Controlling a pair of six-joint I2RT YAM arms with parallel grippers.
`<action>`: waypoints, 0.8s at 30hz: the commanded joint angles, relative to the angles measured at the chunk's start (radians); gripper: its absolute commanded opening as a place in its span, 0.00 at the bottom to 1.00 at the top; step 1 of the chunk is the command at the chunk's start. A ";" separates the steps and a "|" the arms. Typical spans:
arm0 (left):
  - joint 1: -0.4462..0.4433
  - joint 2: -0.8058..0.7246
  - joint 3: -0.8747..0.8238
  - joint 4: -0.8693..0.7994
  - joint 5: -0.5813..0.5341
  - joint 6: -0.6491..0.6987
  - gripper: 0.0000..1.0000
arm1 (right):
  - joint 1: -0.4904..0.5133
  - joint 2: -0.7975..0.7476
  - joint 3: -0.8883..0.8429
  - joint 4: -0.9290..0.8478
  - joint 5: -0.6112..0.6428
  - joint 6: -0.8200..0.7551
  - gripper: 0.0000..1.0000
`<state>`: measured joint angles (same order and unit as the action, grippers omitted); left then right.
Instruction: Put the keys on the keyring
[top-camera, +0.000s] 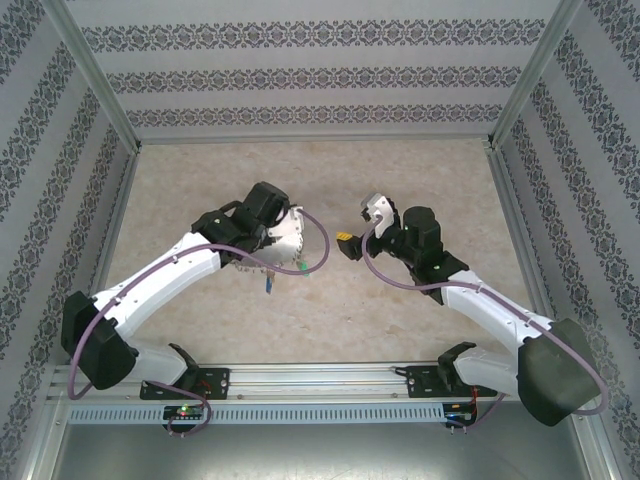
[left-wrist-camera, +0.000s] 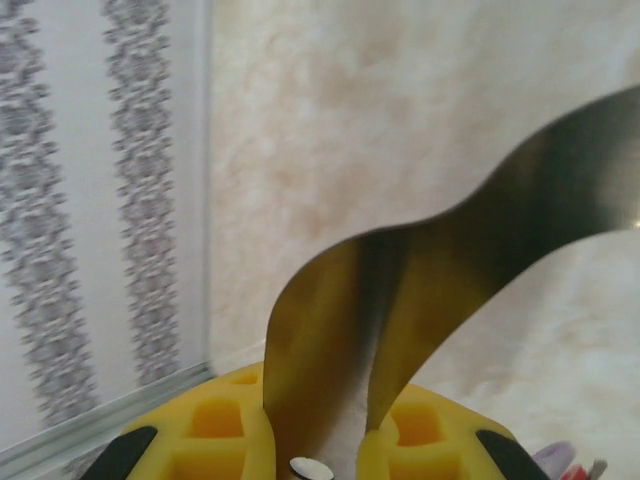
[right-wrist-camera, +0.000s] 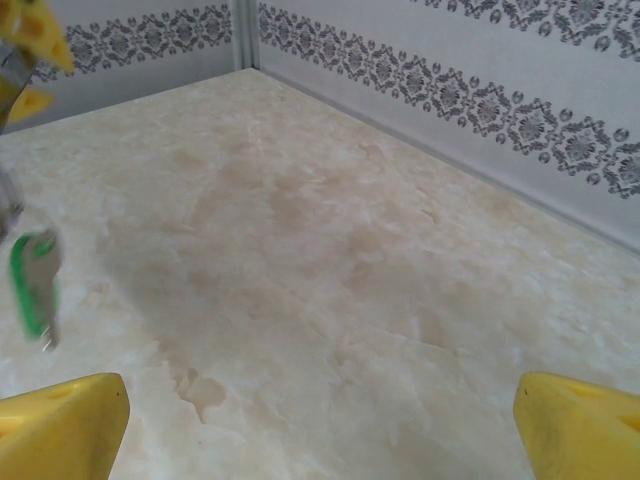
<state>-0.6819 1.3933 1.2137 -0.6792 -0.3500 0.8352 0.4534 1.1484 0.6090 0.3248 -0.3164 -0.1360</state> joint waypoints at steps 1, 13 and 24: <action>-0.018 0.058 -0.027 -0.048 0.140 -0.096 0.00 | -0.013 -0.020 -0.021 0.011 0.026 0.005 0.98; 0.045 0.363 -0.003 0.137 0.280 0.062 0.00 | -0.028 0.057 -0.011 0.028 0.061 0.019 0.98; 0.189 0.567 0.160 0.175 0.399 0.091 0.20 | -0.073 0.098 -0.046 0.105 0.139 0.105 0.98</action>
<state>-0.5110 1.9388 1.3365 -0.5377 -0.0109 0.9203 0.3965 1.2518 0.5900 0.3588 -0.2279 -0.0875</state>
